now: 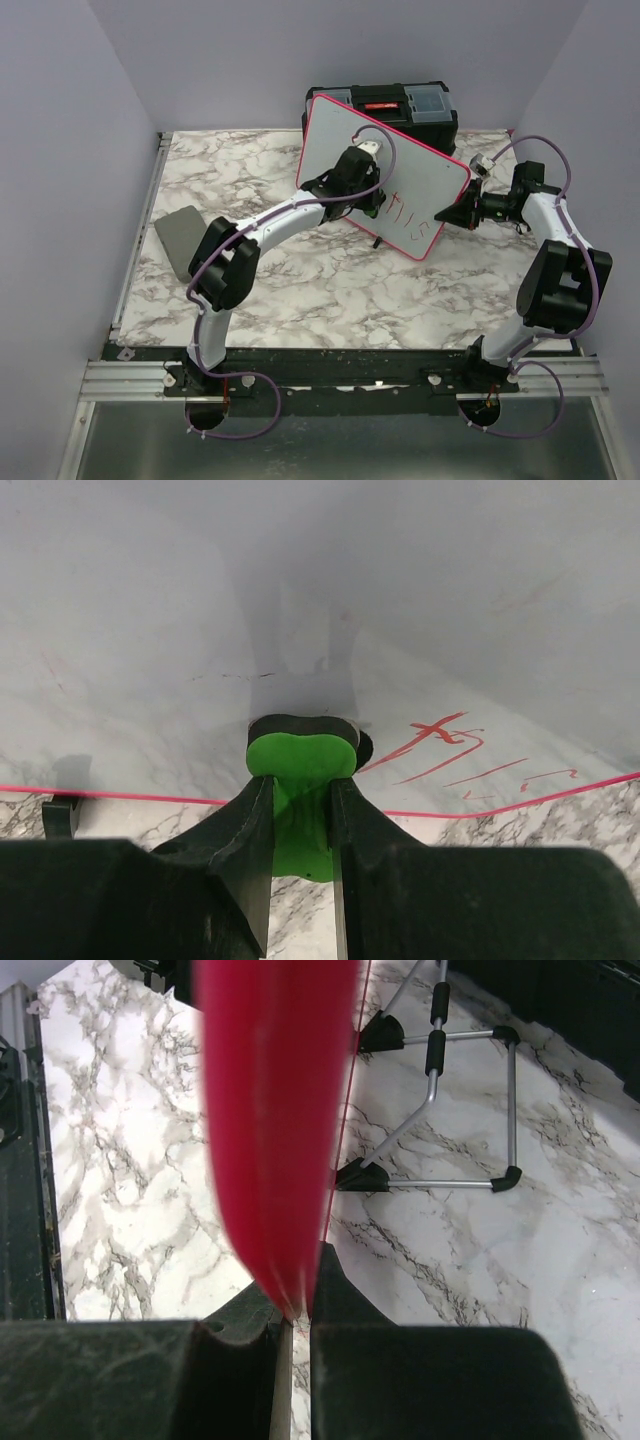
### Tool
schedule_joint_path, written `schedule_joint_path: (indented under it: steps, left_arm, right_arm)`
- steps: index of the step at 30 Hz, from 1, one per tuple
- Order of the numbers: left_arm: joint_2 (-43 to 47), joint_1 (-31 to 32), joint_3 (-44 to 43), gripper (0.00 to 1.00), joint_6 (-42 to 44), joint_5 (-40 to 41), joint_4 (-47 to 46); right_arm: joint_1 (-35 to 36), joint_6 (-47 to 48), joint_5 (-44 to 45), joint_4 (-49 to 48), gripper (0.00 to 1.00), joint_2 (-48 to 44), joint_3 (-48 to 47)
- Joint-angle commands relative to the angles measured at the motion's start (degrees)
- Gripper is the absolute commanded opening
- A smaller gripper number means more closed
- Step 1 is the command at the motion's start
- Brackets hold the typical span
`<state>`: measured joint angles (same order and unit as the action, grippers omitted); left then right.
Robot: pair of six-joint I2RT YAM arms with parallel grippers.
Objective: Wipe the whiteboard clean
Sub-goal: Erase the whiteboard at the whiteboard stand.
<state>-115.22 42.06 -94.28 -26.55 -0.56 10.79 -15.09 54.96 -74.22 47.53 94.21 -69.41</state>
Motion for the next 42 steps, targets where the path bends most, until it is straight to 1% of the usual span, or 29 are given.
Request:
schedule_joint_path:
  steps: [1, 6, 11, 14, 21, 26, 34, 39, 42]
  left_arm:
    - [0.6, -0.5, -6.2, 0.00, 0.8, 1.2, -13.8]
    - [2.4, -0.4, -8.1, 0.00, 1.8, 1.4, -13.6]
    - [3.4, -0.4, -9.0, 0.00, 1.2, 0.7, -14.0]
    - [3.9, 0.0, -8.6, 0.00, 0.6, 0.6, -15.2]
    - [5.1, 1.3, -6.6, 0.00, 2.3, 0.6, -17.8]
    - [3.5, 2.5, -5.0, 0.00, 4.7, 3.8, -16.4]
    - [2.9, 3.7, 3.0, 0.00, 6.7, 9.2, -16.8]
    - [4.1, 5.7, 9.6, 0.00, 8.7, 10.8, -17.8]
    - [5.1, 7.4, 14.2, 0.00, 9.4, 11.3, -19.2]
  right_arm:
    - [1.8, -1.1, -7.5, 9.5, 0.01, 0.9, -0.1]
    - [1.8, -0.7, -7.6, 9.8, 0.01, 0.9, -0.2]
    - [1.8, -0.3, -7.7, 10.4, 0.01, 1.1, -0.4]
    - [1.8, -0.1, -7.7, 10.6, 0.01, 1.1, -0.5]
    - [1.8, 0.3, -7.8, 10.9, 0.01, 1.2, -0.6]
    - [1.8, 0.8, -7.8, 11.5, 0.01, 1.3, -0.7]
    - [1.8, 1.6, -8.2, 12.6, 0.01, 1.9, -1.1]
    - [1.8, 3.7, -8.6, 15.1, 0.01, 3.2, -1.8]
    - [1.8, 6.5, -8.9, 17.9, 0.01, 4.2, -2.7]
